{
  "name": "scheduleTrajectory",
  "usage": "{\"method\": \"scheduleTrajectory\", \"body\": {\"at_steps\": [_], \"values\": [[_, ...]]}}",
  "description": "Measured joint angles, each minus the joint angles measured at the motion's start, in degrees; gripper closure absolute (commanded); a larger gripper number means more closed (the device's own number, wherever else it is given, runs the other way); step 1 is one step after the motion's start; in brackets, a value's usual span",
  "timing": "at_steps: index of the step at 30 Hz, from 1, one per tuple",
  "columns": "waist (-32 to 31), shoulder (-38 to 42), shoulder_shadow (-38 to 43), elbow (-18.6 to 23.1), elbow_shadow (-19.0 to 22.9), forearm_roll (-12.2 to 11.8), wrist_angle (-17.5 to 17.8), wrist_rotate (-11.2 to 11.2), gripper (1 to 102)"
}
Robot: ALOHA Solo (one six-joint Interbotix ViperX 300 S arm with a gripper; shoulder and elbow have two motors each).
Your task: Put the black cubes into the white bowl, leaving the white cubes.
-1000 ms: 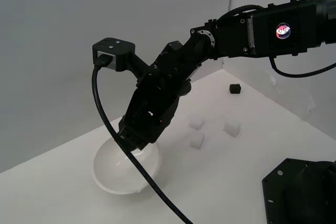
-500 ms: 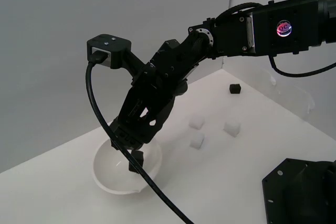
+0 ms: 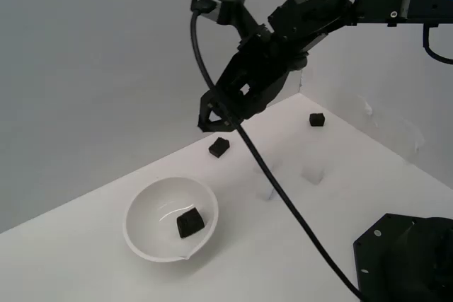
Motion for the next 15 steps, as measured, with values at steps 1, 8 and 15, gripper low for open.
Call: {"method": "scheduleTrajectory", "body": {"at_steps": [1, 8, 15], "values": [[2.02, 0.62, 0.62, 0.44, 0.26, 0.00, 0.00, 0.35, 47], [13.54, 3.34, 3.25, 2.29, 2.37, 0.18, 0.09, 3.60, 47], [19.51, 3.78, 3.69, 2.99, 3.08, 0.18, 0.09, 6.24, 47]]}}
